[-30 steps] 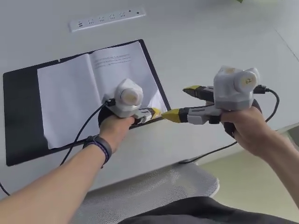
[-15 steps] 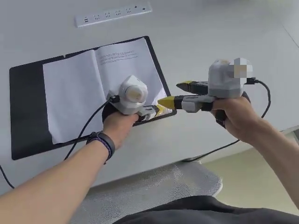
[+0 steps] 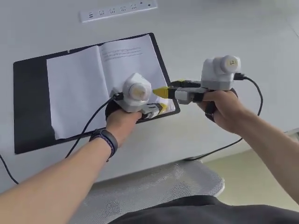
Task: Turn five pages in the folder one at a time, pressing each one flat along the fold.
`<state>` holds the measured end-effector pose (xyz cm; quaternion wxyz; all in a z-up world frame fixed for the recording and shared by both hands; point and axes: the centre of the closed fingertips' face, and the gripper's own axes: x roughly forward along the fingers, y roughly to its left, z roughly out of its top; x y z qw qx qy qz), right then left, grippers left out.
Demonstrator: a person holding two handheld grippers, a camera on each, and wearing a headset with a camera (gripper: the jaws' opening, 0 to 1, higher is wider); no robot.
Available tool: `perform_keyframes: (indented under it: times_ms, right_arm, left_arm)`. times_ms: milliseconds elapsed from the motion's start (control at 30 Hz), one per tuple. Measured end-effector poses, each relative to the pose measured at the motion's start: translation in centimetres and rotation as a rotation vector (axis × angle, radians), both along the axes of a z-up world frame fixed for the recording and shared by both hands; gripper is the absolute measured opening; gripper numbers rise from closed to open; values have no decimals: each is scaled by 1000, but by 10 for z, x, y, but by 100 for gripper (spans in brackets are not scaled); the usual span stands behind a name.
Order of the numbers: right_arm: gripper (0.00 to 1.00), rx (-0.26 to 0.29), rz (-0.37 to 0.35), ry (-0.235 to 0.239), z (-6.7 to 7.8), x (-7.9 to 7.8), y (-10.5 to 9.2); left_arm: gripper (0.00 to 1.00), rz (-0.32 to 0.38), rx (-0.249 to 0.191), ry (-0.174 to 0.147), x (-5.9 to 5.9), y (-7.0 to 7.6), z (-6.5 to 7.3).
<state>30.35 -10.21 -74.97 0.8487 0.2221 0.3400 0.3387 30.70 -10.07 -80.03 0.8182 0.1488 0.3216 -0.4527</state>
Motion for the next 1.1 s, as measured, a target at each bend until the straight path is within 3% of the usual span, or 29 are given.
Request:
perform_keyframes:
  times_ms: [600,900,1033,1100]
  right_arm:
    - [34,97,-52,64,-12,5,1]
    - [19,112,-85,71,-14,8,-5]
    - [3,145,-114,62,-10,11,-8]
    - [1,156,-120,58,-8,13,-7]
  left_arm:
    - [62,5,-2,4,1,0,0]
    - [64,-4,-6,15,-1,0,0]
    - [68,-21,-4,24,-3,-2,0]
    - [69,-24,-6,29,-4,-2,0]
